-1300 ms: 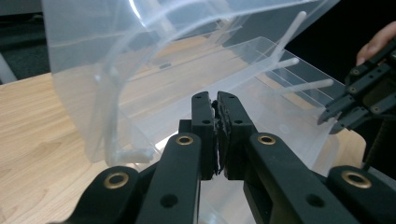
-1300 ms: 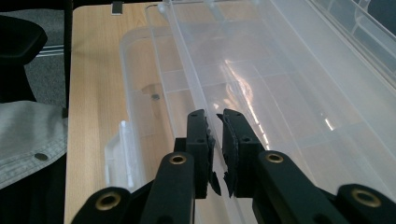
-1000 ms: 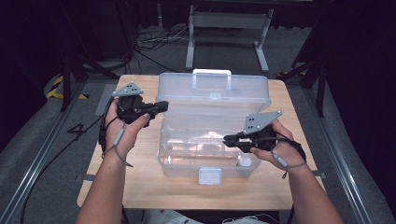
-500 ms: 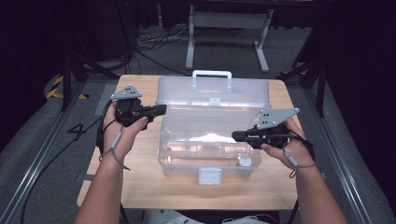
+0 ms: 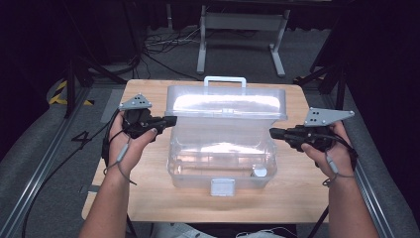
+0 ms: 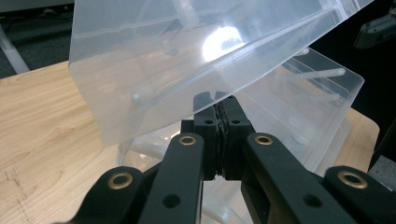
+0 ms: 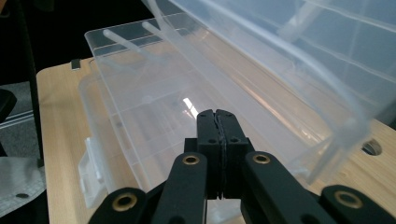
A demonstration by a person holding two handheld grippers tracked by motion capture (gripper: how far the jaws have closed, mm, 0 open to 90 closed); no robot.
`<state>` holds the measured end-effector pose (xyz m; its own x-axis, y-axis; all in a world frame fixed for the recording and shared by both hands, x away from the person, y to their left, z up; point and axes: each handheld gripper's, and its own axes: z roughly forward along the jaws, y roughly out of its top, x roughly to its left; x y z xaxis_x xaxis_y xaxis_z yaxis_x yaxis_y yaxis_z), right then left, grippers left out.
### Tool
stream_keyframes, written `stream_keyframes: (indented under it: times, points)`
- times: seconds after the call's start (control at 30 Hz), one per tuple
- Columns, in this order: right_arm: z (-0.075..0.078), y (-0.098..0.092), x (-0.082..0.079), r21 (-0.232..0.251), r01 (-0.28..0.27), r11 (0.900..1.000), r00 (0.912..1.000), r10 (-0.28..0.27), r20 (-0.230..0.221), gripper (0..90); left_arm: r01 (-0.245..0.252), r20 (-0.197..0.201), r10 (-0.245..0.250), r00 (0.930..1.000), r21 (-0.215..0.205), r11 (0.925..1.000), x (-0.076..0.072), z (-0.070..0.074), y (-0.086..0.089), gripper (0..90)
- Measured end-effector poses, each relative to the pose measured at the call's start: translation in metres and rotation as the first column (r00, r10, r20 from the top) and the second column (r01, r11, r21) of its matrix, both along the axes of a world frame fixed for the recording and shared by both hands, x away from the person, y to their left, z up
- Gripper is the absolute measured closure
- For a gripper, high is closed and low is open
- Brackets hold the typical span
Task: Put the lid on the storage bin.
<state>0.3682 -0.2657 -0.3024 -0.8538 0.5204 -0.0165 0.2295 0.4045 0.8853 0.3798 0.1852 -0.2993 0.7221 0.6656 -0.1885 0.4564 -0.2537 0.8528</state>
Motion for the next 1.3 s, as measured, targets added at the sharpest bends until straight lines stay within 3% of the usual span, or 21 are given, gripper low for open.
stream_keyframes:
  times: [0.23,0.73,0.9,1.3]
  points:
    - [0.000,-0.011,0.001,0.028,0.041,0.999,0.9985,-0.040,-0.037,89.8,0.014,0.002,-0.014,0.9999,0.020,0.9997,-0.006,-0.002,0.000,87.7]
    - [0.000,-0.021,0.000,0.039,0.058,0.998,0.9919,-0.054,-0.116,90.0,0.037,-0.006,-0.037,0.9993,0.077,0.9964,-0.016,-0.004,-0.003,87.5]
    - [0.000,-0.022,0.000,0.032,0.050,0.998,0.9883,-0.045,-0.146,89.9,0.046,-0.014,-0.045,0.9989,0.091,0.9948,-0.018,-0.005,-0.003,88.5]
    - [-0.003,-0.021,0.000,-0.025,0.049,0.998,0.9794,-0.053,-0.195,89.9,0.068,-0.076,-0.062,0.9952,0.090,0.9936,-0.020,-0.009,-0.002,89.3]
